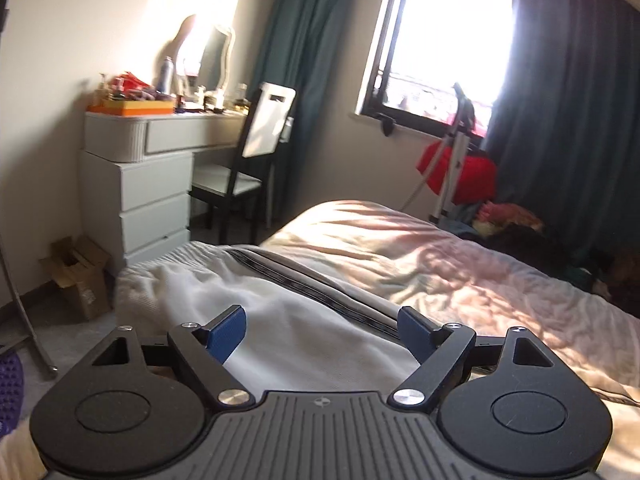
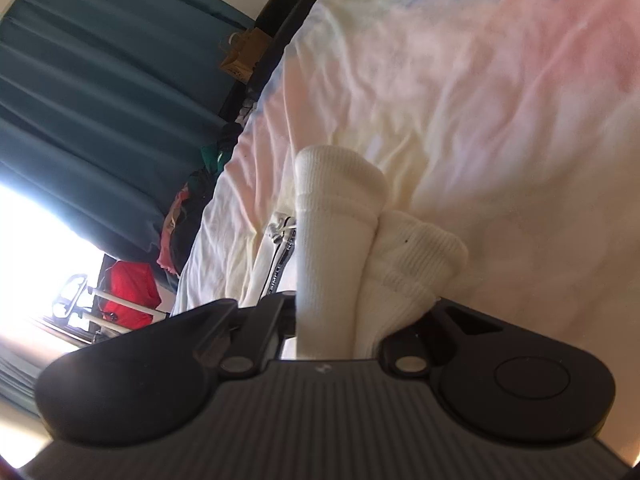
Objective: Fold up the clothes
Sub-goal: 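Lift the waistband with the left gripper while the right gripper holds the cuffs, then lay the waistband down with the left gripper while the right gripper carries the cuffs toward it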
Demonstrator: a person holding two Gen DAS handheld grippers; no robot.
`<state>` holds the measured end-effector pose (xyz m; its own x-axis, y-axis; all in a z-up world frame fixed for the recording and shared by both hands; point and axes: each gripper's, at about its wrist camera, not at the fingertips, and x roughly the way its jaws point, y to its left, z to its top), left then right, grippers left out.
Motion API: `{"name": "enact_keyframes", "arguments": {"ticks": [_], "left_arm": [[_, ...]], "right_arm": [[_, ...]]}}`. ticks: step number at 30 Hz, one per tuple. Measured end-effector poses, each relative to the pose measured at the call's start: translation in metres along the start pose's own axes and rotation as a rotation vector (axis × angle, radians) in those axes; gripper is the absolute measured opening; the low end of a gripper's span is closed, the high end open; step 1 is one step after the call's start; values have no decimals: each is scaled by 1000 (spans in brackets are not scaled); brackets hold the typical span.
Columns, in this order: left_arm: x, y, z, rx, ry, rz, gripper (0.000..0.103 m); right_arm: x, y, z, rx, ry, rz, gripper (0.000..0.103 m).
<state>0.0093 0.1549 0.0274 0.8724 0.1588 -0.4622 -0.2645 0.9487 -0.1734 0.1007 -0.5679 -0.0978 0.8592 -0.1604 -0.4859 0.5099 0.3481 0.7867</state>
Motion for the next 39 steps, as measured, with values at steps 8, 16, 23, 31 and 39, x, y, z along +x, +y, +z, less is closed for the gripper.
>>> {"name": "enact_keyframes", "arguments": {"ticks": [8, 16, 23, 31, 39], "left_arm": [[57, -91, -49, 221, 95, -105, 84], [96, -105, -98, 366, 234, -72, 85], [95, -105, -98, 378, 243, -69, 86], [70, -99, -75, 327, 169, -86, 88], [53, -78, -51, 229, 95, -74, 91]], "right_arm": [[-5, 9, -9, -66, -50, -28, 10], [-13, 40, -21, -237, -129, -53, 10], [-41, 105, -56, -651, -263, 2, 10], [-92, 181, -176, -1209, -351, 258, 11], [-82, 157, -351, -1684, 17, 453, 11]]}}
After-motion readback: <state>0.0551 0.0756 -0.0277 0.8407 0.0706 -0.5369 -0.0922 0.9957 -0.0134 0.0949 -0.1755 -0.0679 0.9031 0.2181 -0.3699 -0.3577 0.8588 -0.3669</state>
